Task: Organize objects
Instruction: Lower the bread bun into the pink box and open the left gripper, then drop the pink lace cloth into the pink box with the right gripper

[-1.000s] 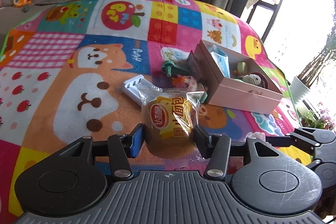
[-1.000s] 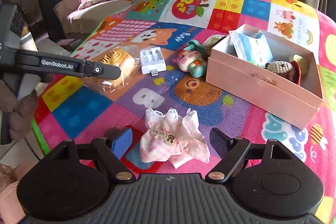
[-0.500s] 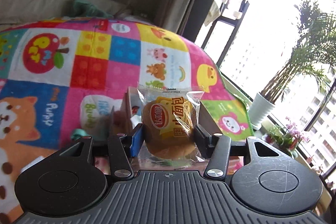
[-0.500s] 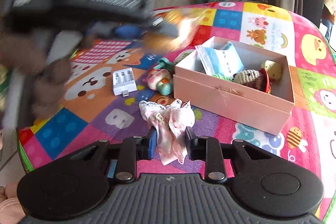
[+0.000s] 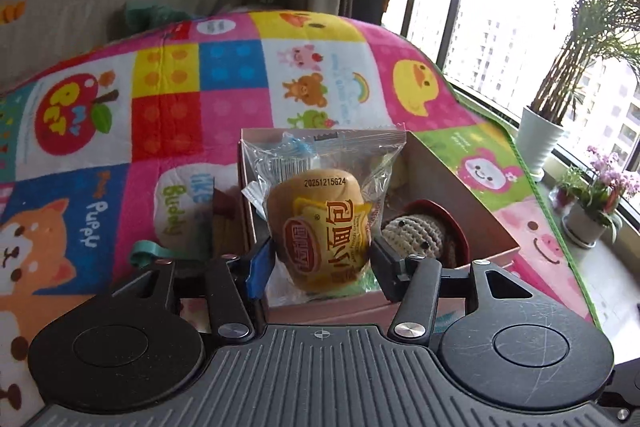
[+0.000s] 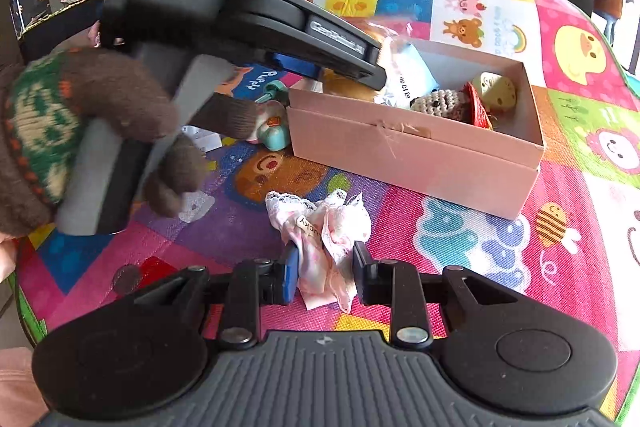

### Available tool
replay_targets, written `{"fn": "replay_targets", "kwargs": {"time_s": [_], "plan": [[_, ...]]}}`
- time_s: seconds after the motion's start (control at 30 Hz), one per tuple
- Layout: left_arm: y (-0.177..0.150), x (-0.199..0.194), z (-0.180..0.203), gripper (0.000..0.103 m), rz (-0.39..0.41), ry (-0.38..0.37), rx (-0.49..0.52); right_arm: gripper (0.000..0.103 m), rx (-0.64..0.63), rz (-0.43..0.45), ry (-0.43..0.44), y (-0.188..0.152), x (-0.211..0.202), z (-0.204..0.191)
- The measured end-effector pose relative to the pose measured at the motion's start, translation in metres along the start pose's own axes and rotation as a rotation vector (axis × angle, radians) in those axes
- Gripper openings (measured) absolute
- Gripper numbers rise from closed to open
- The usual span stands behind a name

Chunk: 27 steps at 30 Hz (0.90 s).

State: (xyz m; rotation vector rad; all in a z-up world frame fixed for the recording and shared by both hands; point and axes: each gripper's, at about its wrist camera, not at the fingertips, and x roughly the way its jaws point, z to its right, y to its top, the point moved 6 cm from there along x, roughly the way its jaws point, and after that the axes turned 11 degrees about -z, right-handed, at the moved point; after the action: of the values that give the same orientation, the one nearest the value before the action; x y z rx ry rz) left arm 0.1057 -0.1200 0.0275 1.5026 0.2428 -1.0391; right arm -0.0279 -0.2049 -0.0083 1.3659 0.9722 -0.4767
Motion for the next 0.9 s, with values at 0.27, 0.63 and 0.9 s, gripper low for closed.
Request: {"fn": "replay_targets", "kwargs": {"time_s": [0.27,0.63,0.9], "plan": [[0.004,-0.041,-0.003,0.053,0.155,-0.039,-0.005,0.027,-0.015,0.014,-0.009,0.002,-0.01,-0.01],[0.046,0.041,0.001,0.034,0.043,-0.153,-0.099,0.027,-0.02,0.034,0.001,0.015,-0.021,-0.022],[0.025,-0.046,-0.065,0.032,0.223,-0.092,-0.274,0.027,-0.01,0.03,0.03,0.041,-0.022,-0.018]]}}
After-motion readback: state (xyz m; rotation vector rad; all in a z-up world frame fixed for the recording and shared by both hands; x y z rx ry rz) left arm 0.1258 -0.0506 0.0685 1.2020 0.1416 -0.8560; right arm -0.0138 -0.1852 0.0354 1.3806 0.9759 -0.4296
